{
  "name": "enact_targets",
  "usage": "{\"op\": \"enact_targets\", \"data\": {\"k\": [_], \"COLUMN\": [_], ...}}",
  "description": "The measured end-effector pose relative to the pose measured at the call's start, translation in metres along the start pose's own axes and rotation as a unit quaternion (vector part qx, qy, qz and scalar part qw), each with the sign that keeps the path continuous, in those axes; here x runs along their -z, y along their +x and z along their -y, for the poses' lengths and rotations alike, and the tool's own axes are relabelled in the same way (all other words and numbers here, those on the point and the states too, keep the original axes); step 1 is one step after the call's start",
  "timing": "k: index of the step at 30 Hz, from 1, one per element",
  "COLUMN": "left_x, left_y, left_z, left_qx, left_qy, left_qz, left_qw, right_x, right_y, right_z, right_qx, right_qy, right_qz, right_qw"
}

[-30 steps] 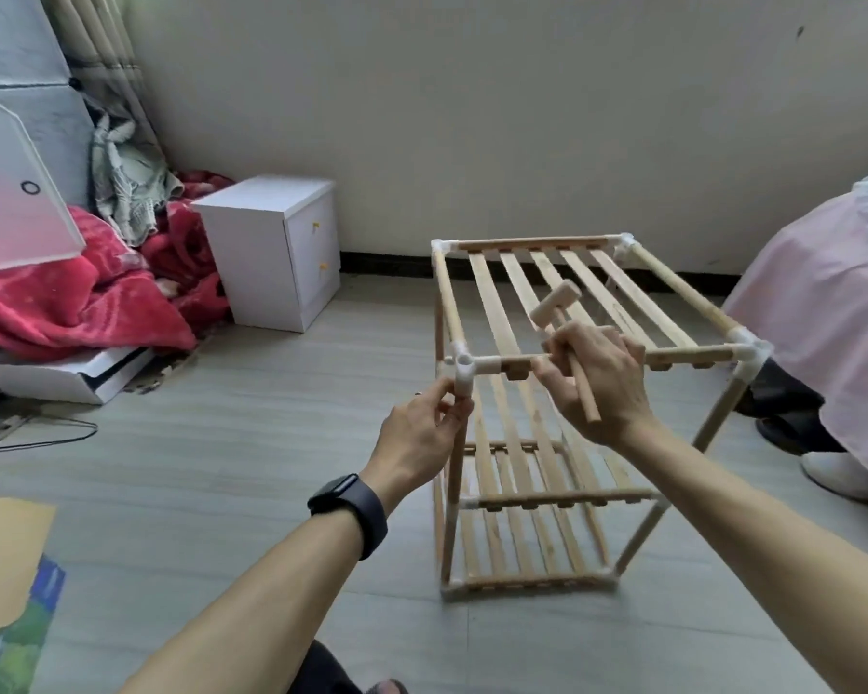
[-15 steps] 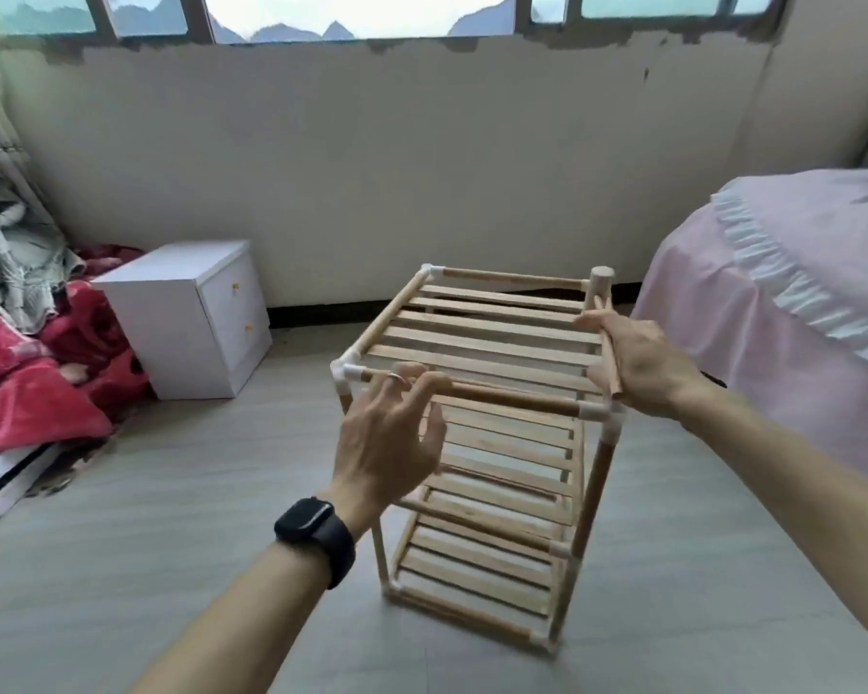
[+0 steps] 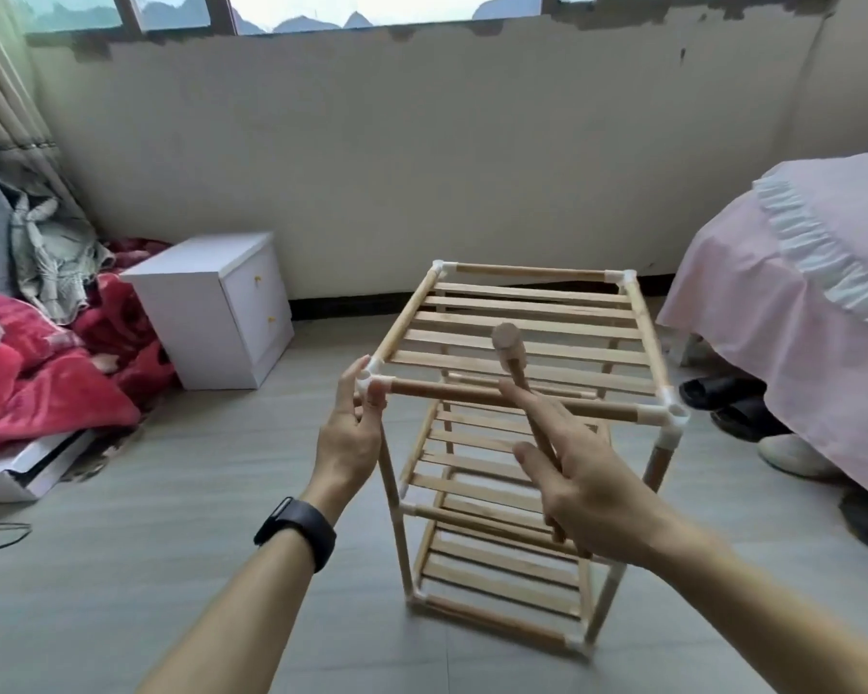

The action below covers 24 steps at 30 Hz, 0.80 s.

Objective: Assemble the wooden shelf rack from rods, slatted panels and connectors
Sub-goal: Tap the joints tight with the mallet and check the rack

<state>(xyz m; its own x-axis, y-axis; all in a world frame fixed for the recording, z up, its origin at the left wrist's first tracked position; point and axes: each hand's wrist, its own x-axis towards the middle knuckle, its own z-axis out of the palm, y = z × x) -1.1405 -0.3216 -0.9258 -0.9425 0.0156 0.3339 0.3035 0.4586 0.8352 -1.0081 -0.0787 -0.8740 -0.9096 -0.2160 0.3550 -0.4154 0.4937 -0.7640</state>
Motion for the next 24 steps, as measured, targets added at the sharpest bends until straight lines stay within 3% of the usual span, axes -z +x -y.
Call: {"op": "enact_targets", "data": {"k": [4,7,10,13,19,22,24], "left_x": [0.0,0.001,-0.001,-0.009,-0.036,-0.04,-0.039], "left_y": [-0.015,-0.021,-0.024,-0.027,-0.043,-0.043,-0.043], "left_z": [-0.001,-0.003,-0.006,-0.014,-0.032,-0.033,-0.032], "left_qx": [-0.014,-0.026,-0.031,-0.042,-0.063,-0.068,-0.068], "left_qy": [-0.013,-0.012,-0.015,-0.013,-0.003,0.015,0.012], "left_qz": [-0.016,-0.021,-0.008,0.01,0.057,0.093,0.097], "left_qw": [1.0,0.999,0.999,0.999,0.996,0.993,0.993], "right_x": [-0.002,0.006,0.012,0.022,0.035,0.029,0.026], "right_y": [0.011,0.021,0.035,0.043,0.032,0.028,0.028], "right_z": [-0.024,-0.044,-0.053,-0.064,-0.054,-0.027,-0.008], "right_qx": [0.014,0.048,0.069,0.033,-0.022,-0.019,-0.022], "right_qy": [-0.122,-0.2,-0.201,-0.216,-0.251,-0.275,-0.247], "right_qz": [-0.095,-0.118,-0.12,-0.127,-0.249,-0.231,-0.151], "right_qw": [0.988,0.972,0.97,0.968,0.935,0.933,0.957]}}
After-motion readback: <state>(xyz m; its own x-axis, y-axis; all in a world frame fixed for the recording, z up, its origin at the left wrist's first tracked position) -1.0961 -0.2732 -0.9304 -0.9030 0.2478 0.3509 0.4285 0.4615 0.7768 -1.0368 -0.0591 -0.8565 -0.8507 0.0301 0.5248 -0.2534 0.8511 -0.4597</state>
